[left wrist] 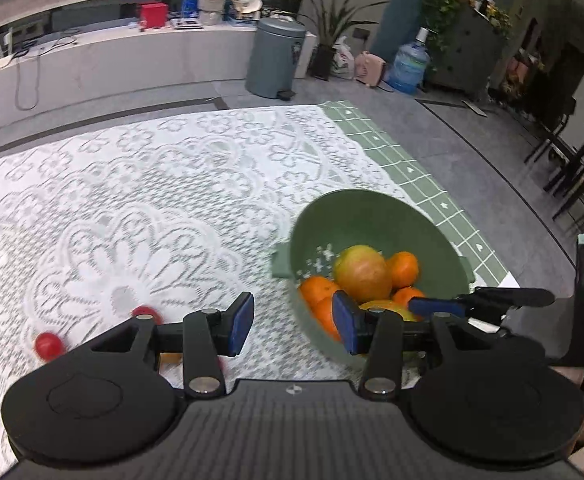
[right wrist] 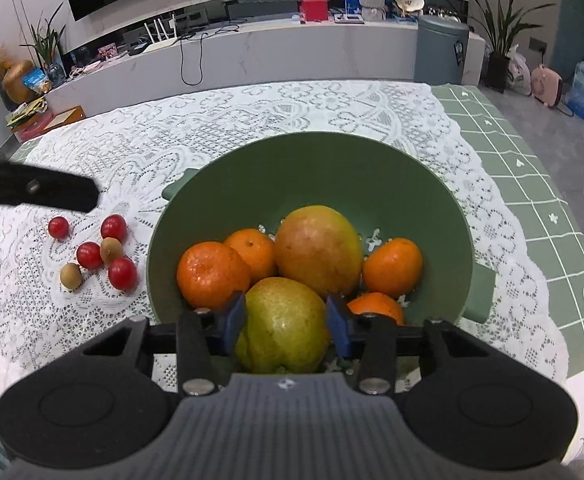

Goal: Organize fruits
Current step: 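Move both grippers back over the red plums and brown kiwis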

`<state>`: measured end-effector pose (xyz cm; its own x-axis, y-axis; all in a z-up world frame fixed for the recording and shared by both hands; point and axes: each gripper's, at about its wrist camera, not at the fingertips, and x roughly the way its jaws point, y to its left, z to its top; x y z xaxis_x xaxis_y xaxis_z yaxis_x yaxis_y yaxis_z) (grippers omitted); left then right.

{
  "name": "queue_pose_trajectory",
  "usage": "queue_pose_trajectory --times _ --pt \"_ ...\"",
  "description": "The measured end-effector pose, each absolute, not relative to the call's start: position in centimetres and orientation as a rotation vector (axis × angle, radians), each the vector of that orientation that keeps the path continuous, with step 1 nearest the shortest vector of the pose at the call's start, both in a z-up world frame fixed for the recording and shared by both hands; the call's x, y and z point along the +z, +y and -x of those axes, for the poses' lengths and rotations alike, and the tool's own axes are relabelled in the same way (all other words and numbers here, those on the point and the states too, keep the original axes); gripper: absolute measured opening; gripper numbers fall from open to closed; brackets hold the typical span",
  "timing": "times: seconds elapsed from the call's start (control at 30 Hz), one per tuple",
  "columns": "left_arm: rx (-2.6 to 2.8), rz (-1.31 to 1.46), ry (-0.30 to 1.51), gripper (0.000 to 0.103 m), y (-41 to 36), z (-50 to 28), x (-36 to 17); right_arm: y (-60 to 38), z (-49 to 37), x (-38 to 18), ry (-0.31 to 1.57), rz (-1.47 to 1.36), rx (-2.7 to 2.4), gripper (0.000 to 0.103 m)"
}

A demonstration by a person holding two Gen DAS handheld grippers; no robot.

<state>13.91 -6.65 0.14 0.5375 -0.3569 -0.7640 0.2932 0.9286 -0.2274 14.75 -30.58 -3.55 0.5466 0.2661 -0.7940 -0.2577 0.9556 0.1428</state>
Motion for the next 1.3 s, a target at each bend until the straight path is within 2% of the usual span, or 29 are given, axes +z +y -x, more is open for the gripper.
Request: queue_pose_trajectory --times 0.33,0.4,0.5,0.6,0.73,0.93,1.3 --pt "-0.306 0.122 0.948 0.053 -2.1 -11.6 -0.9 -31.4 -14.2 -2.7 0.951 0.014 0.232 0.042" --pt "-0.286 0.121 0.953 0.053 -1.4 -11.1 -1.2 -31.4 -14.0 -2.5 0.946 0.022 0.217 0.037" --pt "-0.265 0.122 0.953 0.053 -0.4 -10.4 -1.8 -31.1 -13.5 -1.9 0.932 -0.002 0.231 0.036" --pt "-0.257 0.133 0.943 0.053 0.5 -9.6 -2.3 -30.1 -12.5 -0.8 0.879 -0.003 0.251 0.036" --pt "-0.244 0.126 0.916 0.053 1.2 -8.2 -2.5 -27.9 -11.0 0.4 0.807 -0.034 0.302 0.043" --pt "-0.233 0.142 0.867 0.054 2.5 -6.4 -2.8 -23.8 -9.0 0.4 0.720 -0.081 0.370 0.044" --pt "-0.219 0.225 0.814 0.054 4.9 -5.0 -5.0 -18.2 -8.0 -3.0 0.731 0.012 0.434 0.045"
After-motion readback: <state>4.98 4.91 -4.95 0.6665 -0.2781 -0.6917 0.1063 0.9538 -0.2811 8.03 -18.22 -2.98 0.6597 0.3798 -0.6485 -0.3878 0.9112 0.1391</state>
